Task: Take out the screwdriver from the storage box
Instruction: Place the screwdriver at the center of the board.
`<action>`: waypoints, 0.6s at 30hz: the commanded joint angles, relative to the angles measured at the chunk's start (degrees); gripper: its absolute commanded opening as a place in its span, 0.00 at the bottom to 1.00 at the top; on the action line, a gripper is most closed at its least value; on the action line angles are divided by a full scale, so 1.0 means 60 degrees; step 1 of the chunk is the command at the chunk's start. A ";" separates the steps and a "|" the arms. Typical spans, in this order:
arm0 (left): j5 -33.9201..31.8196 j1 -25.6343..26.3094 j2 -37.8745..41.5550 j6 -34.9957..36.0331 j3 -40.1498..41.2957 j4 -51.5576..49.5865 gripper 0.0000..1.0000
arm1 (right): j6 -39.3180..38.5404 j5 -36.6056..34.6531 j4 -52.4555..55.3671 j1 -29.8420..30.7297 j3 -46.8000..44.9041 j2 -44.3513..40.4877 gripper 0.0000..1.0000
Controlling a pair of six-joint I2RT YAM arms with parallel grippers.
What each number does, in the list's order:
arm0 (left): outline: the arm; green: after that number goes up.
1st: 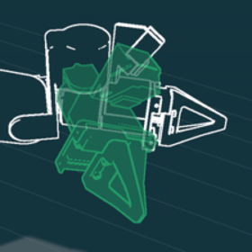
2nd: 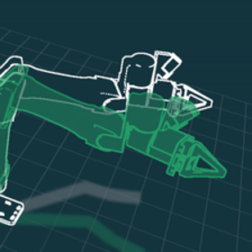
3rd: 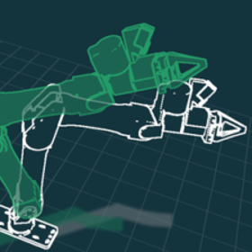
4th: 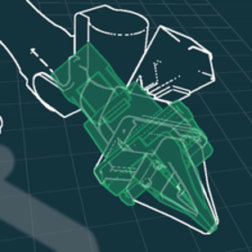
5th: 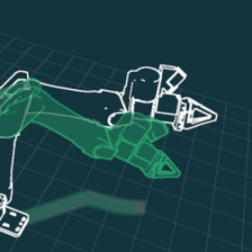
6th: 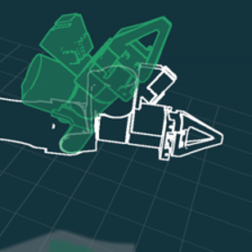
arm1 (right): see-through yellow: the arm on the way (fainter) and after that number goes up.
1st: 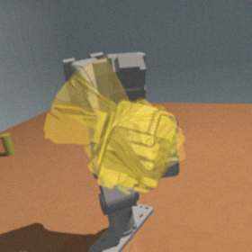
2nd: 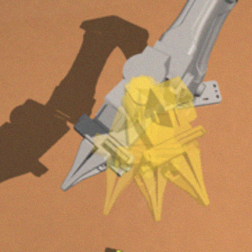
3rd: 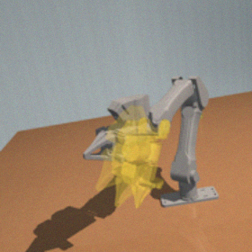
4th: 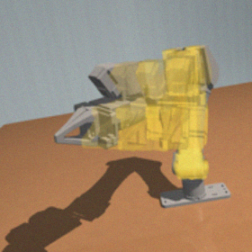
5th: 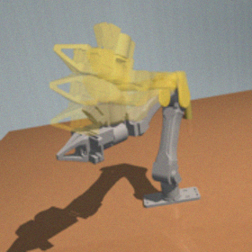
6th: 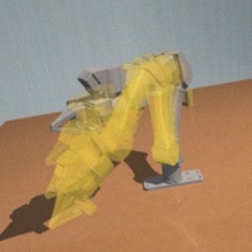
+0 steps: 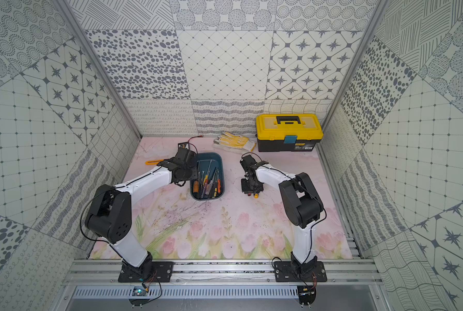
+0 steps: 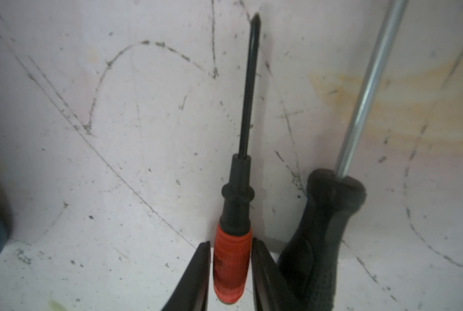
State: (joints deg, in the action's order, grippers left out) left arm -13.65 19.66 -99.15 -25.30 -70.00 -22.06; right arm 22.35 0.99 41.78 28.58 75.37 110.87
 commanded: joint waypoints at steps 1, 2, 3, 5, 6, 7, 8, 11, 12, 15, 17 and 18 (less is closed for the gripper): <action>-0.0490 -0.0021 0.0295 0.0211 0.0046 0.0657 0.00 | 0.0098 -0.0004 -0.0090 0.0047 -0.0068 0.0286 0.34; -0.0484 -0.0023 0.0302 0.0203 0.0050 0.0651 0.00 | 0.0121 -0.0005 -0.0090 0.0054 -0.0067 0.0273 0.34; -0.0479 -0.0025 0.0295 0.0190 0.0043 0.0640 0.00 | 0.0147 -0.0005 -0.0088 0.0064 -0.0065 0.0252 0.35; -0.0443 -0.0026 0.0281 0.0175 0.0050 0.0638 0.00 | 0.0179 -0.0005 -0.0084 0.0059 -0.0067 0.0208 0.35; -0.0435 -0.0024 0.0281 0.0174 0.0043 0.0633 0.00 | 0.0191 -0.0016 -0.0083 0.0059 -0.0053 0.0173 0.35; -0.0442 -0.0022 0.0281 0.0174 0.0050 0.0631 0.00 | 0.0190 -0.0019 -0.0080 0.0056 -0.0031 0.0158 0.36; -0.0450 -0.0027 0.0281 0.0175 0.0050 0.0643 0.00 | 0.0196 -0.0027 -0.0083 0.0056 -0.0025 0.0144 0.36; -0.0435 -0.0024 0.0281 0.0175 0.0048 0.0653 0.00 | 0.0201 -0.0063 -0.0086 0.0058 0.0021 0.0111 0.37; -0.0435 -0.0017 0.0288 0.0176 0.0046 0.0658 0.00 | 0.0201 -0.0071 -0.0091 0.0060 0.0037 0.0099 0.38; -0.0408 -0.0032 0.0253 0.0152 0.0057 0.0685 0.00 | 0.0212 -0.0093 -0.0087 0.0059 0.0102 0.0064 0.38; -0.0363 -0.0025 0.0222 0.0135 0.0026 0.0664 0.00 | 0.0234 -0.0105 -0.0086 0.0065 0.0117 -0.0013 0.39; -0.0349 -0.0024 0.0229 0.0126 -0.0004 0.0651 0.00 | 0.0243 -0.0107 -0.0081 0.0060 0.0124 -0.0040 0.40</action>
State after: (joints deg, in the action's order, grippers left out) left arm -13.67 19.66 -98.59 -25.32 -69.56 -22.02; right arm 23.18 0.89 41.76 28.69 75.35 110.89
